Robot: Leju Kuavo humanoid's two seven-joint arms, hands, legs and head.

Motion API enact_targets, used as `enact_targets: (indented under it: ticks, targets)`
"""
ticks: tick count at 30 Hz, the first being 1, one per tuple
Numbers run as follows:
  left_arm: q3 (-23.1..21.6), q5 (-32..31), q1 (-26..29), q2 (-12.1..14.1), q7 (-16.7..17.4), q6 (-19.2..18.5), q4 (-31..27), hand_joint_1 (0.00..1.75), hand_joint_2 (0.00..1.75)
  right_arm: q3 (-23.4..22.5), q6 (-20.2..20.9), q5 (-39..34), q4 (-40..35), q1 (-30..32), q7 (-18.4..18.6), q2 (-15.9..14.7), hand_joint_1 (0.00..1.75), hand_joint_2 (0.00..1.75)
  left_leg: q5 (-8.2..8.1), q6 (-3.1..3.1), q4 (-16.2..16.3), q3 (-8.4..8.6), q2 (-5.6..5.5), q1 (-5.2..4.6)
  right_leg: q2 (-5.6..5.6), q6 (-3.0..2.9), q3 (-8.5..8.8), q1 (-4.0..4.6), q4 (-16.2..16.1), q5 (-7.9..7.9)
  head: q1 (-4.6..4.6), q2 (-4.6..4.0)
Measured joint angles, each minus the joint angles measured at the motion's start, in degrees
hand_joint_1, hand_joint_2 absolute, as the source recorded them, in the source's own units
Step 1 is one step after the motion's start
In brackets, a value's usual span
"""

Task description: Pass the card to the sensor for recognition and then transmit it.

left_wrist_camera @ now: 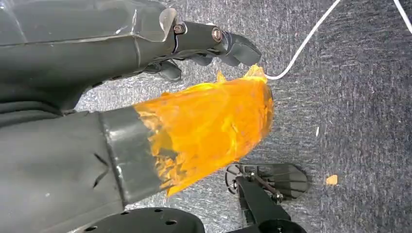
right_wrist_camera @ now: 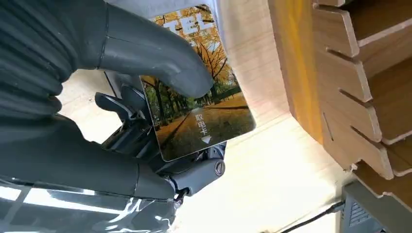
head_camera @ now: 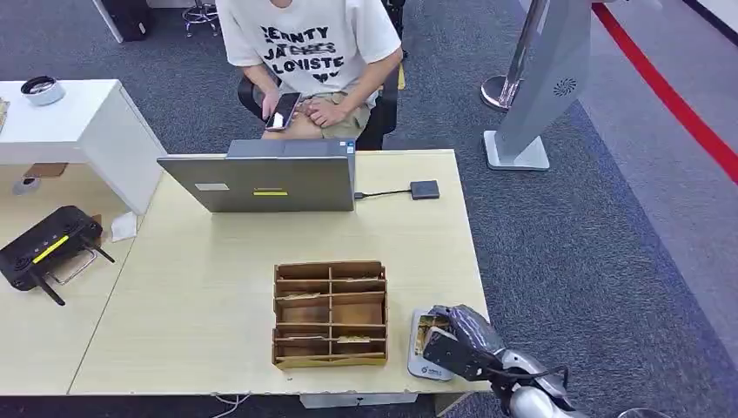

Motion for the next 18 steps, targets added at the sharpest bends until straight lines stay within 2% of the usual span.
enact_targets:
  ticks: [9, 18]
  targets:
    - [0.0, 0.0, 0.0, 0.0, 0.0, 0.0, 0.0, 0.00, 0.00, 0.1, -0.1, 0.8, 0.4, -0.1, 0.2, 0.2, 1.75, 1.75, 0.00, 0.00, 0.0, 0.08, 0.00, 0.01, 0.00, 0.00, 0.08, 0.00, 0.0, 0.00, 0.00, 0.00]
    - [0.0, -0.2, 0.0, 0.0, 0.0, 0.0, 0.0, 0.00, 0.00, 0.5, -1.4, 3.5, 1.0, -0.4, 1.8, 0.3, 1.75, 1.75, 0.00, 0.00, 0.0, 0.15, 0.00, 0.00, 0.00, 0.00, 0.17, 0.00, 0.0, 0.00, 0.00, 0.00]
